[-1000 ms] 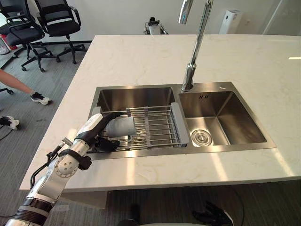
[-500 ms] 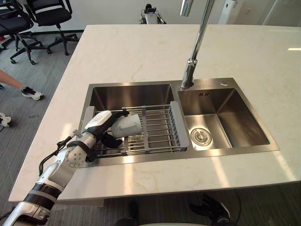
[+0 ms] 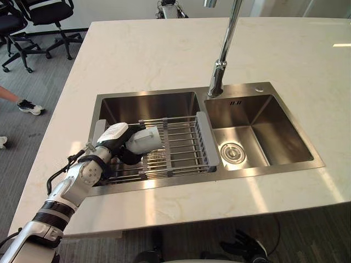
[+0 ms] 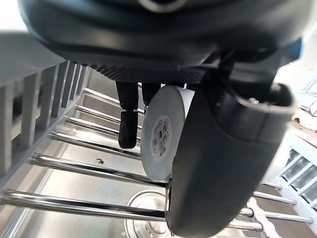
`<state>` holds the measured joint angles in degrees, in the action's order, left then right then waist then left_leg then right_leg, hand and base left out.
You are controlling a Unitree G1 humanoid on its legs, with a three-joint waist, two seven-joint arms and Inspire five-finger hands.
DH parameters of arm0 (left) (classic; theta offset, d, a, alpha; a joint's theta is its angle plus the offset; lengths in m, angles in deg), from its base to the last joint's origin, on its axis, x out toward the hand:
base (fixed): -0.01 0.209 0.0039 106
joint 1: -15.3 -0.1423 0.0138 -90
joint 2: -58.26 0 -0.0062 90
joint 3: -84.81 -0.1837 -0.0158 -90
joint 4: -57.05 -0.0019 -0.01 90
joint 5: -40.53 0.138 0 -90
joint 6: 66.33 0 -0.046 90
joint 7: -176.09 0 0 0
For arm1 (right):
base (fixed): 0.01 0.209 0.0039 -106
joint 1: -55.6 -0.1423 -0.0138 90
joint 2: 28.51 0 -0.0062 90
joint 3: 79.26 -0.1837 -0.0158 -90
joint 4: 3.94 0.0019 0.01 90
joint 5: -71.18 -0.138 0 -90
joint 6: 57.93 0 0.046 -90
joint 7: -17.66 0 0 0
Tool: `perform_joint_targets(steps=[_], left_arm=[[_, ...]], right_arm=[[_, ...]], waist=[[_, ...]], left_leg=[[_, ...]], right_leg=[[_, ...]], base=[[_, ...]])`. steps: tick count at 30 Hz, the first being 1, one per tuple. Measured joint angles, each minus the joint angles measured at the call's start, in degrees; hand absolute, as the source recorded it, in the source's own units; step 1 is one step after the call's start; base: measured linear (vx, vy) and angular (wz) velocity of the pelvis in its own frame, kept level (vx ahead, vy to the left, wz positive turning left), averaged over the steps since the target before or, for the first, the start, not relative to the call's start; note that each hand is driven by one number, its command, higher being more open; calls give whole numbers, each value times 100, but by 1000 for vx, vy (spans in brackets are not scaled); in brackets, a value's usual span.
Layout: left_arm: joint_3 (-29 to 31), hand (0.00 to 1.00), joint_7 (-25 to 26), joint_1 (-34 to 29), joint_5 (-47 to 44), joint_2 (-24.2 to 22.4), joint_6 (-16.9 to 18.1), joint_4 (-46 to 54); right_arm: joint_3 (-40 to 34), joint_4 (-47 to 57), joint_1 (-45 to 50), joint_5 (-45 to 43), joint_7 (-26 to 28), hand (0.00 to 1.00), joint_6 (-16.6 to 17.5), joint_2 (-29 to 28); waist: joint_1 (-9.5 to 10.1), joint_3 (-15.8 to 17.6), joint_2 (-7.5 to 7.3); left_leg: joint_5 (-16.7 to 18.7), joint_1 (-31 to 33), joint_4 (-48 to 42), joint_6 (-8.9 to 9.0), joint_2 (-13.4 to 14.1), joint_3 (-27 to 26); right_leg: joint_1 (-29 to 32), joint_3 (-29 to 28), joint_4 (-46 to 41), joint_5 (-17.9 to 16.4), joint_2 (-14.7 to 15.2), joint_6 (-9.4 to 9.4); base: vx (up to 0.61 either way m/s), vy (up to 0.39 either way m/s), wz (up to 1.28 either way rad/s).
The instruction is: Walk over to the sink, pick up the cup, carry it to the dishwasher, place the cup inside the dishwasher, then close the dishwasher door
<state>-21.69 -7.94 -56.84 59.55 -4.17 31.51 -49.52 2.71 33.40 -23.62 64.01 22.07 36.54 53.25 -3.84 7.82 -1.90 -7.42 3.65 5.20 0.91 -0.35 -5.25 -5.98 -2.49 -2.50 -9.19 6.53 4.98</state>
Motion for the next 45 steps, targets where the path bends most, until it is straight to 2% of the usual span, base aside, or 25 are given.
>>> perform_joint_targets(steps=[1, 3, 7, 9, 10, 12, 17, 19, 25, 30, 33, 36, 37, 39, 40, 41, 43, 44, 45], left_arm=[[166, 30, 187, -194, -558, -273, -161, 162], [258, 30, 284, -299, -1063, -502, -153, 468], [329, 30, 369, -553, -1282, -962, -121, 1351], [404, 30, 379, -853, -1880, -1401, -59, 2039], [376, 30, 379, -933, -2185, -1596, 138, 2264], [395, 30, 393, -933, -2490, -1688, 272, 2383], [502, 30, 438, -1018, -2892, -1893, 294, 2413], [556, 30, 445, -1255, -3107, -2122, 290, 2742], [690, 30, 515, -1558, -3604, -2641, 299, 3388], [713, 30, 554, -1946, -3752, -2995, 300, 3849], [705, 30, 610, -1985, -3767, -3145, 314, 3972], [648, 30, 699, -2039, -3763, -3245, 338, 4096], [583, 30, 737, -2043, -3762, -3303, 339, 4125], [574, 30, 770, -2055, -3755, -3369, 339, 4128], [623, 30, 797, -2051, -3755, -3433, 377, 4139], [633, 30, 819, -2087, -3755, -3475, 379, 4139], [655, 30, 874, -2180, -3756, -3544, 472, 4148], [675, 30, 892, -2222, -3756, -3554, 526, 4172], [699, 30, 910, -2248, -3756, -3555, 529, 4217]], right_arm=[[-4, -9, -55, -1, -20, 90, 2, -34], [-3, -16, -57, -2, -21, 90, 2, -34], [-1, -42, -75, -2, -25, 90, 2, -44], [-1, -47, -44, -2, -20, 90, 1, -44], [2, -99, -55, -1, -23, 90, -1, -45], [23, -156, -68, -1, -24, 90, -2, -49], [169, -174, -78, -2, -25, 90, -1, -29], [177, -223, -63, -3, -27, 90, -3, -29], [174, -286, 45, -17, -42, 90, -5, -46], [158, -269, 13, -55, -81, 90, -4, -59], [152, -215, -16, -57, -155, 90, -4, -110], [154, 128, 6, -67, -234, 90, -7, -227], [156, 224, -2, -67, -251, 90, -7, -256], [151, 291, -21, -69, -274, 90, -5, -242], [136, 421, -62, -71, -330, 90, -3, -249], [135, 433, -55, -72, -340, 90, -3, -245], [135, 437, -49, -98, -343, 90, 0, -241], [137, 449, -64, -192, -348, 90, 4, -239], [137, 460, -72, -202, -357, 90, 6, -235]], waist=[[67, 0, 0], [99, 0, 0], [76, 1, 1], [85, 1, 2], [91, 3, 4], [78, 7, 11], [82, 35, 47], [105, 38, 41], [138, 71, -31], [158, 58, -74], [182, 62, -120], [158, 82, -130], [162, 93, -119], [172, 95, -103], [212, 152, -10], [249, 152, -11], [384, 132, -6], [472, 39, -36], [505, -18, -91]], left_leg=[[-12, -18, -11, -16, 24, 38], [-26, -25, 5, -33, 25, 39], [-61, -42, 19, -56, 29, 38], [-73, -60, 17, -53, 44, 31], [-79, -101, 19, -56, 52, 32], [-82, -257, 21, -51, 78, 19], [-87, -312, 22, -2, 136, 37], [-118, -271, 21, 16, 151, 47], [-149, -258, -12, 9, 143, -32], [-101, -253, -24, -22, 184, -322], [105, -18, -356, -45, 241, -524], [535, 516, -1257, -84, 457, -648], [727, 718, -1651, -107, 534, -629], [845, 762, -1799, -215, 618, -626], [845, 759, -1777, -274, 631, -633], [813, 708, -1769, -322, 592, -605], [748, 710, -1762, -419, 499, -537], [669, 860, -1753, -501, 400, -499], [612, 973, -1744, -508, 336, -486]], right_leg=[[-13, 59, -58, 7, -1, 0], [-15, 61, -72, 17, -1, 8], [-26, 52, -83, 35, -1, 17], [-26, 28, -114, 56, -16, 9], [-53, 33, -145, 56, -28, 9], [-189, 17, -163, 56, -48, 8], [-243, 43, -146, 19, -101, -47], [-200, 47, -157, -21, -121, -115], [-156, -46, -156, 55, -121, -21], [-23, -371, -146, 160, -135, 5], [168, -597, -156, 246, -127, 58], [455, -721, -380, 366, -204, 140], [594, -535, -606, 379, -249, 161], [672, -285, -812, 400, -268, 209], [882, -112, -1806, -15, -249, 289], [934, -69, -2604, -281, -240, 385], [764, -77, -3445, -565, -278, 648], [635, -92, -3430, -608, -309, 639], [581, -96, -3268, -606, -307, 606]], base=[[11, -43, 9], [3, -19, 4], [0, 0, -1], [-4, -1, -2], [-39, -13, -1], [-50, -19, -5], [-95, -27, 1], [-59, -23, 2], [12, -6, -6], [18, -6, -30], [-11, 11, -37], [-36, 18, -32], [-70, 41, -13], [-97, 35, -1], [-131, 32, 15], [-117, 26, 21], [-101, -4, 35], [-117, -38, 42], [-123, -63, 32]])
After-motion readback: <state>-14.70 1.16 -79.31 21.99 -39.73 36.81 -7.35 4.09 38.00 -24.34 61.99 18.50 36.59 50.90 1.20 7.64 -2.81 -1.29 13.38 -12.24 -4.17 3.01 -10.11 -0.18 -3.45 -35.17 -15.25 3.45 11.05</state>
